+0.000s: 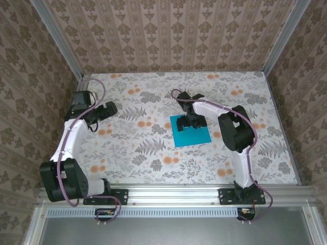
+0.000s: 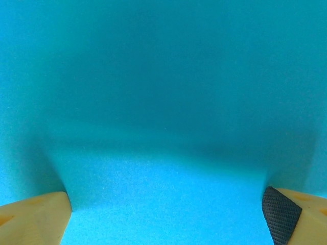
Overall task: Fold a paper plane with a square sheet of paper (pick it up from the middle)
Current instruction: Fold the square sheet of paper in half at the center of the table.
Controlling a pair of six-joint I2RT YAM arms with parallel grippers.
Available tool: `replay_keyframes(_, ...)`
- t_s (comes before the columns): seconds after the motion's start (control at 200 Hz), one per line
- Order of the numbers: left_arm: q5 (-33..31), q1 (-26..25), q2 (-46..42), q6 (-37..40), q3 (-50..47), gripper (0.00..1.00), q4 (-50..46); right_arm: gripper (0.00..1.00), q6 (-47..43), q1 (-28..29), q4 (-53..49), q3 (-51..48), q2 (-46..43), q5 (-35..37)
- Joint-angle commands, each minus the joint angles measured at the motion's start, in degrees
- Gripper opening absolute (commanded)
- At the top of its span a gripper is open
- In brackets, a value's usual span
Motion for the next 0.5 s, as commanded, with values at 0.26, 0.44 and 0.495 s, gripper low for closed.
replay_keyframes(0.26,-1.11,-0.73,0.51,1.78,2.13,1.00,-1.28,0.97,1.28,-1.02,0.80,-5.61,3.26,-0.60)
replay_keyframes(0.44,-1.38,-1.02,0.49,1.82,2.27,1.00,-1.54,0.94,1.44,-1.27,1.41,-5.98,2.91,-0.78)
replay_keyframes(0.495,-1.35,-1.08,0.52,1.78,2.39,1.00,-1.68,0.93,1.46,-1.36,1.47,-6.11,2.69,-0.79)
